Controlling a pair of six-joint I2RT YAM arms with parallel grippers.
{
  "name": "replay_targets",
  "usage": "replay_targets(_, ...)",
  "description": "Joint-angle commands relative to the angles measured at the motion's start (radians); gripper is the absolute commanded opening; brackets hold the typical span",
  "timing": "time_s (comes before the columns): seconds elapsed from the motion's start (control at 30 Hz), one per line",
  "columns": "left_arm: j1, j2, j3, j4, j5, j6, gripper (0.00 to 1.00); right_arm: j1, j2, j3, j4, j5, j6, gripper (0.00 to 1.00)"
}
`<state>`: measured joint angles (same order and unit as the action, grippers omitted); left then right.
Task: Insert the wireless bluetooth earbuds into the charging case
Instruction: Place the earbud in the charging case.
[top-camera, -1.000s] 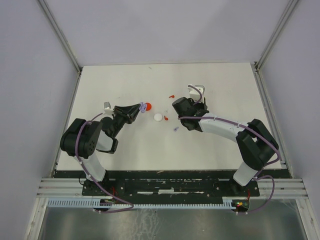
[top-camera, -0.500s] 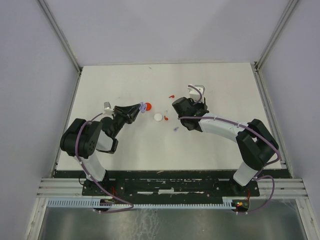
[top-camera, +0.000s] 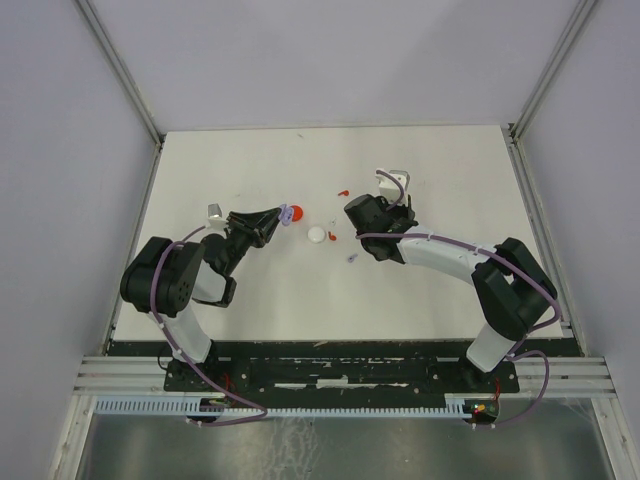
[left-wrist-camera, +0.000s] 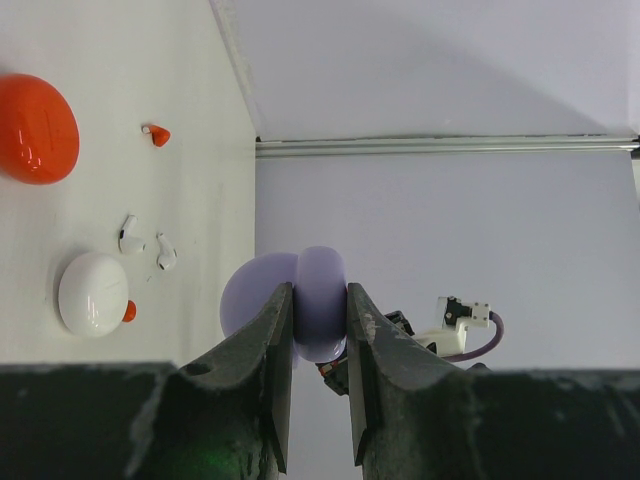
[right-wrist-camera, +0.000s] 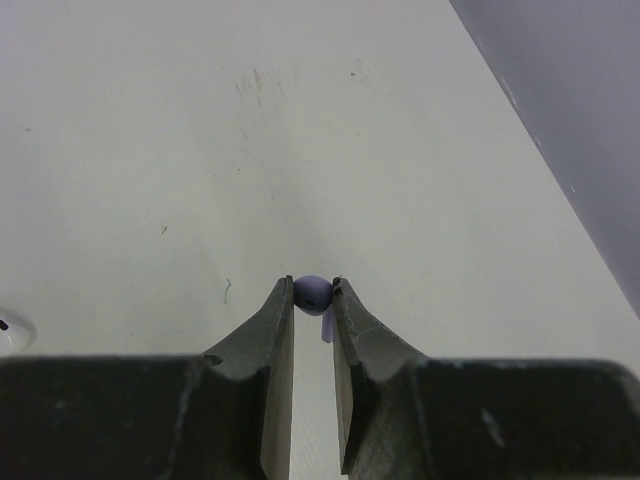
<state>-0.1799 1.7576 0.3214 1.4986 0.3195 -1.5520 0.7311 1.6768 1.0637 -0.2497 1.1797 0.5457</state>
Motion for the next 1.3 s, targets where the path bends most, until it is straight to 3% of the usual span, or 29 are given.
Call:
replay_targets(0.0,0.000,0.002,0.008,0.075,0.013,-0.033,0.04,-0.004,-0.003,0.044,-0.002,0.047,0.013,0.01)
replay_targets(0.6,-0.005,0.010,0.015,0.071,0.017,-0.035,0.03,-0.003,-0.017,0.032,0.048,0.026,-0.011,0.01)
replay_targets(0.93,-0.151,0.083,0.101,0.071,-0.014,-0.114,0.03,0.005,-0.120,-0.109,0.631,-0.504,-0.286,0.01)
replay_targets(1.27,-0.204,0.100,0.145,0.036,-0.016,-0.120,0.03,0.008,-0.046,-0.060,0.825,-0.846,-0.435,0.01)
